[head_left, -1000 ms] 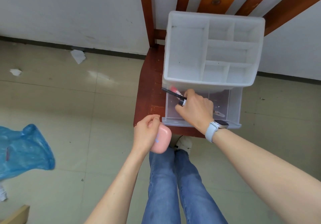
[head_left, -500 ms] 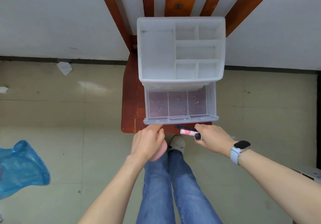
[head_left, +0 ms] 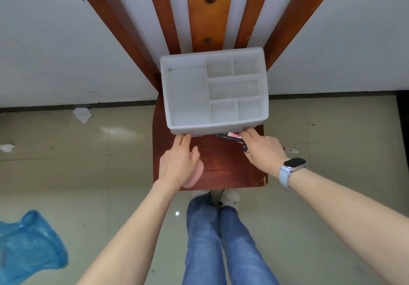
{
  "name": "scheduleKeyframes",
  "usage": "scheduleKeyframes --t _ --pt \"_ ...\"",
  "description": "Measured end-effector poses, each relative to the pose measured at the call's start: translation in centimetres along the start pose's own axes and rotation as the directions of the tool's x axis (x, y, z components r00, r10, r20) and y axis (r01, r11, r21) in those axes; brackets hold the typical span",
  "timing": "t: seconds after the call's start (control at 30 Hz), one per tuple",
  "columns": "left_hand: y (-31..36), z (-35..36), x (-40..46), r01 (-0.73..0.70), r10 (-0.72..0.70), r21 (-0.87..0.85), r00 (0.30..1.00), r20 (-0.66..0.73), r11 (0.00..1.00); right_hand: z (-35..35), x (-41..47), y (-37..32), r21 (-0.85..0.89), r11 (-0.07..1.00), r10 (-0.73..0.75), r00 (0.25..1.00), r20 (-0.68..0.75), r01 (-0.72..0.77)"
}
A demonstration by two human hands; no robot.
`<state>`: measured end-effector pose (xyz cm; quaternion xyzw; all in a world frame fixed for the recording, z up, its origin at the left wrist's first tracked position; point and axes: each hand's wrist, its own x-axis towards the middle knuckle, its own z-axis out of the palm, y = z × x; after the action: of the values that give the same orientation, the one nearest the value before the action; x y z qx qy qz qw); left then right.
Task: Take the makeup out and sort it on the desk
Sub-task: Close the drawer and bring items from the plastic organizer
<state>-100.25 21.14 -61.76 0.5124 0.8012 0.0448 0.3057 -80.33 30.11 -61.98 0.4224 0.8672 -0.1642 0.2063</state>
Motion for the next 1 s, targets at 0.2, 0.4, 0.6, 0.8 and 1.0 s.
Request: scheduleKeyframes --t 0.2,0.4,0.6,0.8,1.0 --pt "-0.6 -0.6 1.0 -0.014 0.014 -0.039 1.000 0.020 0.999 -0.9 0.1 -1.1 0.123 0.986 0.113 0.993 0.021 -0.115" --pt "0.0 -2.2 -1.8 0.296 -0.179 -0.578 0.951 0.252 0.761 -0.5 -5.5 -4.1 0.576 0.743 0.344 0.933 0.107 -0.340" --pt "4.5 -6.2 -7.3 0.248 -0.044 -0.669 0.951 0.306 0.700 -2.1 -15.9 -5.3 0.835 0.343 0.639 0.758 0.127 -0.429" --pt "13.1 -7.3 -14.0 -0.015 0.273 -0.636 0.911 0.308 0.771 -1.9 -29.2 -4.7 0.898 0.134 0.838 0.532 0.123 -0.418" --pt "21.2 0.7 -28.8 -0.258 0.541 -0.573 0.739 0.401 0.778 5.3 -49.0 -9.8 0.954 -0.165 0.955 0.200 0.217 -0.251"
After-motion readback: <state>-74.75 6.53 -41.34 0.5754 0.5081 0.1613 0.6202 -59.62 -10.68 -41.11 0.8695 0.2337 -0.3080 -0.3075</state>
